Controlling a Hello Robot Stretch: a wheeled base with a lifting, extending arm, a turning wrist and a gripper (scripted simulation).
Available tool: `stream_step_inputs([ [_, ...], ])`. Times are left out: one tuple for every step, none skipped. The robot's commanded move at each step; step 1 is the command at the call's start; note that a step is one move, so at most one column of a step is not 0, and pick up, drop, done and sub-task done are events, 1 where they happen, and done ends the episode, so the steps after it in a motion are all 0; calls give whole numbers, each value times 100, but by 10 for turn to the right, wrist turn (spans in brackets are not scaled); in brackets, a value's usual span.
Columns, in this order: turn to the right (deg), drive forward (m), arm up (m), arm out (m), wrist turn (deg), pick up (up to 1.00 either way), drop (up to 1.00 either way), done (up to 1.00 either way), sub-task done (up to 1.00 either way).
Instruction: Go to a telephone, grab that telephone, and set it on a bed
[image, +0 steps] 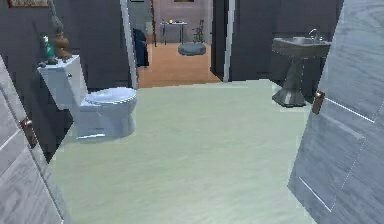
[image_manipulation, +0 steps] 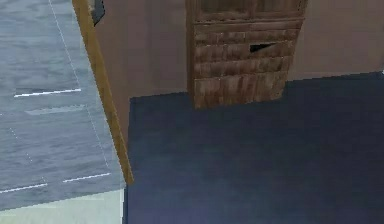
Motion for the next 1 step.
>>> stream_step_inputs([
  [0,100,0,0,0,0,0,0,0],
])
